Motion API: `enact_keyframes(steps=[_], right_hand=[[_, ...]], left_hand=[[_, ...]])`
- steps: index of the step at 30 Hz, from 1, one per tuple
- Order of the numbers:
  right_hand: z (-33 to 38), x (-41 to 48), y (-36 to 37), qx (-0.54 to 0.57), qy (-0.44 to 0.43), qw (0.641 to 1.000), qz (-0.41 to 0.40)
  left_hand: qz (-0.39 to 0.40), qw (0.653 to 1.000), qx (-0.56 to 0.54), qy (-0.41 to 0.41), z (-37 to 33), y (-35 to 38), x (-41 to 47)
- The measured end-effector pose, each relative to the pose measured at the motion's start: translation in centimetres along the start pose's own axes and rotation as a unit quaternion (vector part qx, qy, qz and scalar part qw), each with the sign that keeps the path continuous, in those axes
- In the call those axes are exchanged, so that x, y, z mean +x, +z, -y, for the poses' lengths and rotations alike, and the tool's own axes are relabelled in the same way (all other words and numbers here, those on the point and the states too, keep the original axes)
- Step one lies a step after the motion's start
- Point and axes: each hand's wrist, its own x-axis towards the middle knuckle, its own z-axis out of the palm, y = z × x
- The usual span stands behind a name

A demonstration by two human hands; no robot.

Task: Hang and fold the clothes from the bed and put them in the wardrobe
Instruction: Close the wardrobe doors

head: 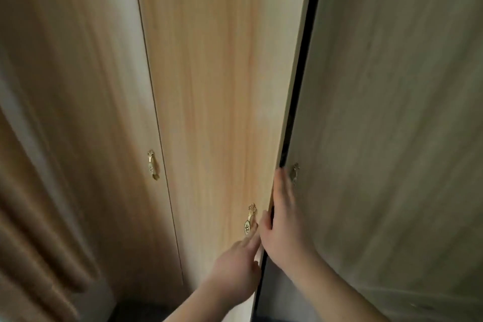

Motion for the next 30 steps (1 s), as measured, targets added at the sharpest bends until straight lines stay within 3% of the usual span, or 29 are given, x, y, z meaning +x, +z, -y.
enact_keyframes(steps=[4,7,9,11,13,18,30], right_hand=[[-4.9,3.9,-1.1,-0.137,-0.120,0.983,0.016],[-8.4,7.7,-1.7,-0.228,-0.150,0.960,0.061],[-10.5,9.4,-1.7,-0.257,-0.188,0.946,0.059],[-12.3,10.6,-1.3,-0.269,-0.231,0.934,0.039],[-13.6,11.6,-1.0,-0.286,-0.252,0.924,0.027],[-15.1,14.8,-0.7,-0.317,-0.234,0.918,0.054],[-16.9,18.6,0.3,-0.351,-0.220,0.905,0.098]], left_hand=[[0.006,0.999,0.022,-0.037,-2.4,1.7,7.4],[-0.013,0.995,0.082,-0.050,-4.2,0.9,11.3],[-0.091,0.990,0.105,-0.033,-4.1,-0.1,13.0],[-0.229,0.968,0.105,0.016,-3.1,-0.9,14.4],[-0.288,0.951,0.113,0.025,-1.7,-1.2,15.7],[-0.198,0.953,0.225,-0.039,0.5,-0.6,18.9],[-0.178,0.950,0.246,-0.079,1.8,0.4,23.2]])
